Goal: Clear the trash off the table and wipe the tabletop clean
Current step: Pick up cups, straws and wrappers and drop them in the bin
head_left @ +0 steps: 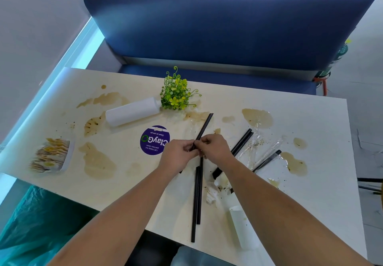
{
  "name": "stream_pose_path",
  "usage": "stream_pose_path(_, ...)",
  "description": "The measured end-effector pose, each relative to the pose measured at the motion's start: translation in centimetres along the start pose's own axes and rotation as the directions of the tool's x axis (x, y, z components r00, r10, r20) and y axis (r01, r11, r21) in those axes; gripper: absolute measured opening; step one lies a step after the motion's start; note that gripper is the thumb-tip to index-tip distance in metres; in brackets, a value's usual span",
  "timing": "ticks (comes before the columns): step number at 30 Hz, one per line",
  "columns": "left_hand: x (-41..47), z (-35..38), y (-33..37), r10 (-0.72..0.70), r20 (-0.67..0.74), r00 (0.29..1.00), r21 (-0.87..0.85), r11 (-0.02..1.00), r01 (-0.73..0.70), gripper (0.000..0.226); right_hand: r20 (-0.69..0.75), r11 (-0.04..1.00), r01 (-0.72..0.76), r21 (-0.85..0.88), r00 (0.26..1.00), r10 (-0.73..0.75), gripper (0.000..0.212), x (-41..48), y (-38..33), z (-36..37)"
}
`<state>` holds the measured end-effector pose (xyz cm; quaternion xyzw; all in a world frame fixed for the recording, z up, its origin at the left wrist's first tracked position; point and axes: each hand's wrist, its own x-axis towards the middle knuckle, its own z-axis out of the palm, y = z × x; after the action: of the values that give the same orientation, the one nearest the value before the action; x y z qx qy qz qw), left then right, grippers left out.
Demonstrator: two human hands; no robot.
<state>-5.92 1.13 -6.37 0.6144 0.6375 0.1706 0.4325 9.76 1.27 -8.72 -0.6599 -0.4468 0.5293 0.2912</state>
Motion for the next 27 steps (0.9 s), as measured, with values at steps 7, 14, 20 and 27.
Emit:
stream_pose_path(7,-0.3,-2.0,-0.2,-0.013,-0.19,0.982,0.067,0.997,0.026,0.031,-0.02,0.999,0.023,0.037,1.0,-0.022,0.014,0.4,-2.1,1.3)
stream_pose_path(14,0.4,-5.5,-2.9,-0.06,-0.229,0.972,-0.041,0.998,0.052,0.038,-0.19,0.927,0.063,-0.369,0.972,-0.141,0.032,4.2,-1.8,2.2)
stream_pose_path(20,2.0,-7.4,-4.6,-0.069,-0.212,0.975,-0.099,0.994,0.048,0.039,-0.161,0.612,0.096,-0.785,0.923,-0.35,0.049,6.8,-1.3,2.2)
stream_pose_path(27,3.8,-8.7,-6.1,-0.058,-0.156,0.986,-0.095,0.994,0.044,0.038,-0.111,0.479,0.03,-0.877,0.959,-0.262,0.056,9.3,-1.2,3.5)
